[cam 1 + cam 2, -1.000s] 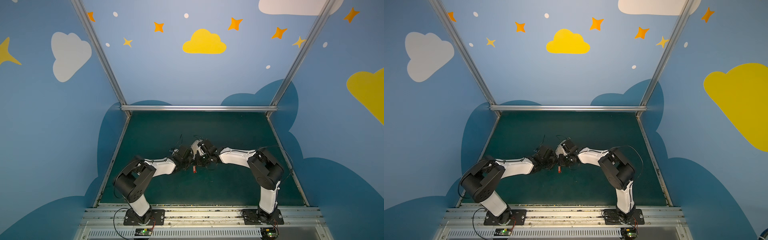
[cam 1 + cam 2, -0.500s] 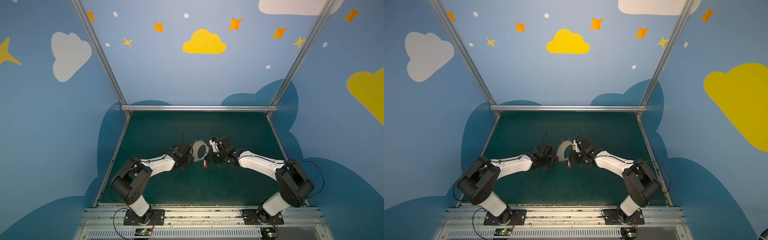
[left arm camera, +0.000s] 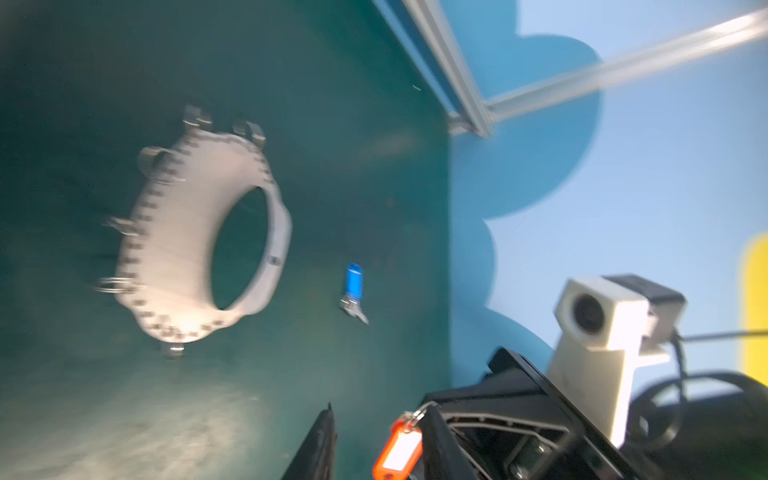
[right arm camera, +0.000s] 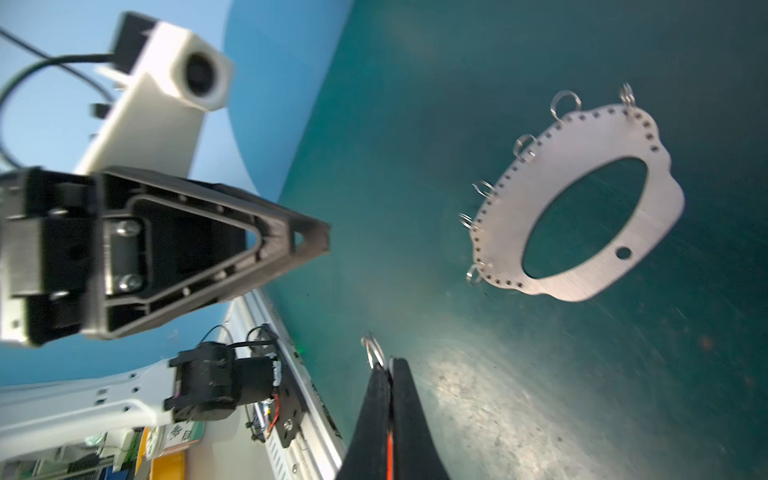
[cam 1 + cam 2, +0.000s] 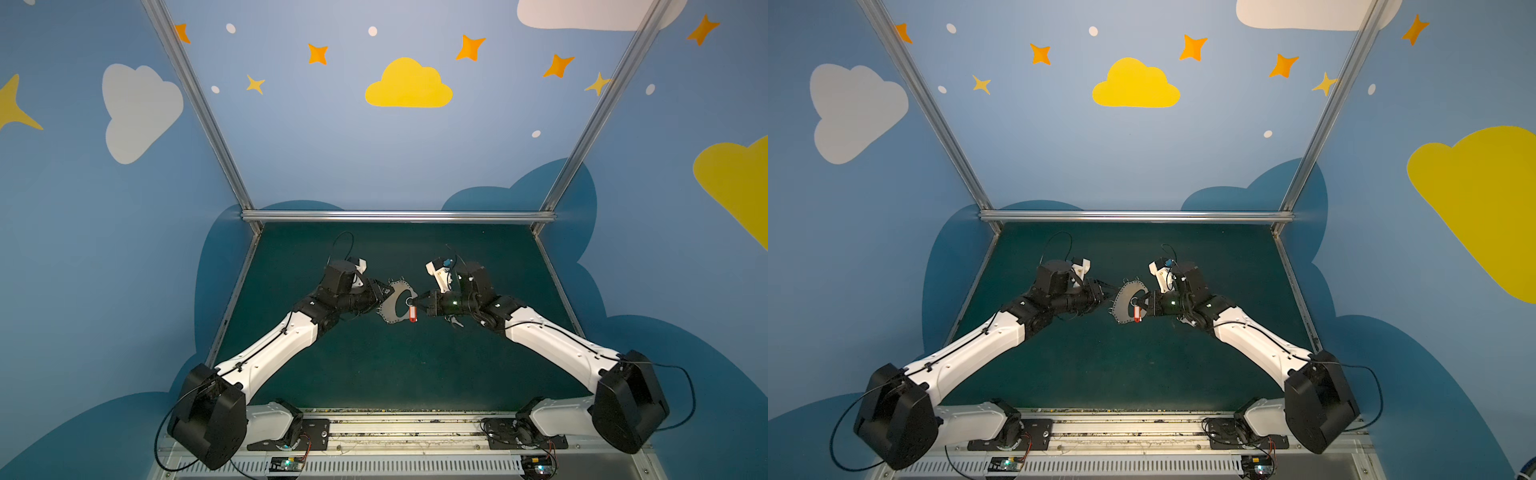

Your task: Put the keys on the keyring

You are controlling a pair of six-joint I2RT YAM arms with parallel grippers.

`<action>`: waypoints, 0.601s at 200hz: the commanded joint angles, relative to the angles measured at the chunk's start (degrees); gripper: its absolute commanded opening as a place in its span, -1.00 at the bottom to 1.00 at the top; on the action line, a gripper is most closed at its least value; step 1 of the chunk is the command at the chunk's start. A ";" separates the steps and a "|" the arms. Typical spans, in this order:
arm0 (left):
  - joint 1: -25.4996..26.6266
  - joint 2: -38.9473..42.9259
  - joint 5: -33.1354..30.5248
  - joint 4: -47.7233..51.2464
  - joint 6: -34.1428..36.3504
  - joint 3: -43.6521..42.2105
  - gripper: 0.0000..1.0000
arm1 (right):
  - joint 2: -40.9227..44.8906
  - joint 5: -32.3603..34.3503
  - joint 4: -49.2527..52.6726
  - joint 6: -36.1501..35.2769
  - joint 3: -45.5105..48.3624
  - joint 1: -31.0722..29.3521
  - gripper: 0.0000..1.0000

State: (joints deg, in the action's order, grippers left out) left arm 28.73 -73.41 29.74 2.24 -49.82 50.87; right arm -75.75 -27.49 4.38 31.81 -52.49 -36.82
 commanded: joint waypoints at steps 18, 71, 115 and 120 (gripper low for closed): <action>-0.23 1.49 15.21 -8.27 3.65 1.14 -0.28 | 5.85 -1.02 -2.45 -0.85 -0.64 0.40 -1.00; 1.44 2.93 15.62 -12.44 3.22 1.13 -0.21 | 8.35 -1.96 -3.12 -0.19 -0.77 0.43 -1.00; 2.81 2.06 15.22 -11.29 4.38 2.24 -0.34 | 9.64 -2.63 -4.71 0.26 -0.40 0.43 -1.00; 2.83 2.02 15.10 -11.29 4.41 2.37 -0.37 | 9.76 -2.73 -4.77 0.23 -0.42 0.43 -1.00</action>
State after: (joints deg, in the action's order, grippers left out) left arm 31.29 -71.29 44.34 -7.94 -47.05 51.22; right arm -67.92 -29.04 1.80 32.01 -52.49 -36.51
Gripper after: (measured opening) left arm 0.341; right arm 0.053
